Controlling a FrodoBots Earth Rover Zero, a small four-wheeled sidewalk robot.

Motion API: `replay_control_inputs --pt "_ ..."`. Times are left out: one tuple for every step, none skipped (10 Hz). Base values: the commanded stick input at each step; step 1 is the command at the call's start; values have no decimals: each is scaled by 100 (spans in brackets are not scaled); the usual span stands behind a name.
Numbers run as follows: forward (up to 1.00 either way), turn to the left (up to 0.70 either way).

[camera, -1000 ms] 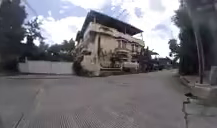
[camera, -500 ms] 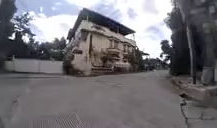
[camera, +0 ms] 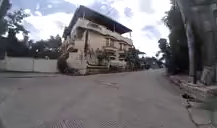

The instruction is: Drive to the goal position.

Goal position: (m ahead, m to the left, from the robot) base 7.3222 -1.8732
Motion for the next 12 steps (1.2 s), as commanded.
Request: replay_control_inputs --pt "50 0" --pt "50 0" --pt "50 0" --pt "50 0" --pt "50 0" --pt "50 -25" --pt "50 -50" --pt "50 -50" --pt "50 0" --pt "50 0" --pt "50 0" --pt "50 0"
